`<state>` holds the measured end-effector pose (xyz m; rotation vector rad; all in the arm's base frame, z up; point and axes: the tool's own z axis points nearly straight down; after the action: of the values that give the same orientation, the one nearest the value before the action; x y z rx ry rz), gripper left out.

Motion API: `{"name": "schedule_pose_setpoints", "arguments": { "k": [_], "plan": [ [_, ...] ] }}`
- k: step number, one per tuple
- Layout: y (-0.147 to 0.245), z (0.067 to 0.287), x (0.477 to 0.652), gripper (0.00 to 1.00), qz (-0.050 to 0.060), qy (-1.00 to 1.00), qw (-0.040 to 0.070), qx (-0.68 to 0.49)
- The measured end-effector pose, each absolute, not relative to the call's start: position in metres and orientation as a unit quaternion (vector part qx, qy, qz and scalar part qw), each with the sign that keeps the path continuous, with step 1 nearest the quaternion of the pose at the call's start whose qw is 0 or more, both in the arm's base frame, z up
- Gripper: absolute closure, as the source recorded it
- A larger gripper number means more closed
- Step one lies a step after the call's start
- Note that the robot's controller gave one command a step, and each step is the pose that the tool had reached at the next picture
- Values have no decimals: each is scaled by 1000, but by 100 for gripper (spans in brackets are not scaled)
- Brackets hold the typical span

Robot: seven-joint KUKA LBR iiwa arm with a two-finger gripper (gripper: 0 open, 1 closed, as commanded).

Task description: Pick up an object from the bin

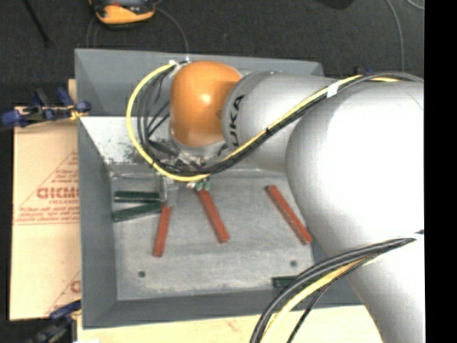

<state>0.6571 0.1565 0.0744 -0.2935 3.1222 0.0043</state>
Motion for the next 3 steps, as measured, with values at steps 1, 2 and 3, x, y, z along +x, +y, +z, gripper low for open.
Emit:
{"name": "schedule_pose_setpoints", "arguments": {
  "k": [1,2,3],
  "plan": [
    [156,72,656,0,1,996,2,-93],
    [156,73,656,0,1,996,2,-93],
    [171,72,630,0,0,993,4,-120]
  ]
}}
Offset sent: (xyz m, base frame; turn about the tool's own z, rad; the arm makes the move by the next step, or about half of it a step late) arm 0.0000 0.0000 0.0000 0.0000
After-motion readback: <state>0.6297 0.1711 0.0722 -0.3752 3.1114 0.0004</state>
